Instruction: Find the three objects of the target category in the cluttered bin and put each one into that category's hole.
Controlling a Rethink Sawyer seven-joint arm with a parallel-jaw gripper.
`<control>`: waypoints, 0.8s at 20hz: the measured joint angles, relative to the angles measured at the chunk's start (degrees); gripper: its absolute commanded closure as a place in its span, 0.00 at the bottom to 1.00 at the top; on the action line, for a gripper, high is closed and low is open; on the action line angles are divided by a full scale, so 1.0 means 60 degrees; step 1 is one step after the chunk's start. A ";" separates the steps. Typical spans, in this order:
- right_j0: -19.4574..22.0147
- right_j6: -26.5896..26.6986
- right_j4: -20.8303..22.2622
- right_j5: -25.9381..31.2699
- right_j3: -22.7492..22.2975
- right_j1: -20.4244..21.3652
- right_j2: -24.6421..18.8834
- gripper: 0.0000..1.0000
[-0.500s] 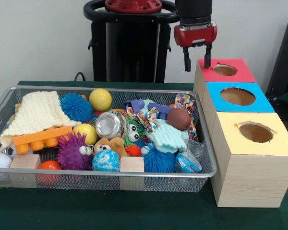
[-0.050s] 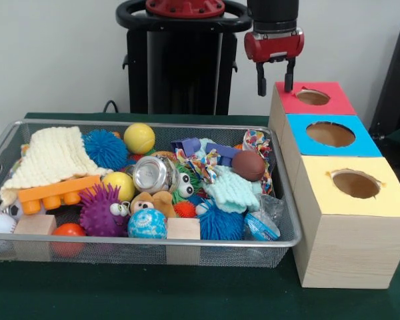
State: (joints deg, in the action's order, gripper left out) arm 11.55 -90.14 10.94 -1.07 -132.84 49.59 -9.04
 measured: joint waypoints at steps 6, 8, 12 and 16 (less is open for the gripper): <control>0.0053 0.0000 0.0001 0.0452 0.0097 0.0043 -0.0001 0.00; 0.0136 0.0000 0.0002 0.0675 0.0115 0.0048 -0.0007 0.00; 0.0409 0.0000 0.0004 0.1078 0.0169 0.0044 -0.0083 0.00; 0.0692 0.0000 0.0006 0.1408 0.0235 0.0042 -0.0116 0.00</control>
State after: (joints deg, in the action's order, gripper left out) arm 15.70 -90.14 10.97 7.37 -131.43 49.84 -9.73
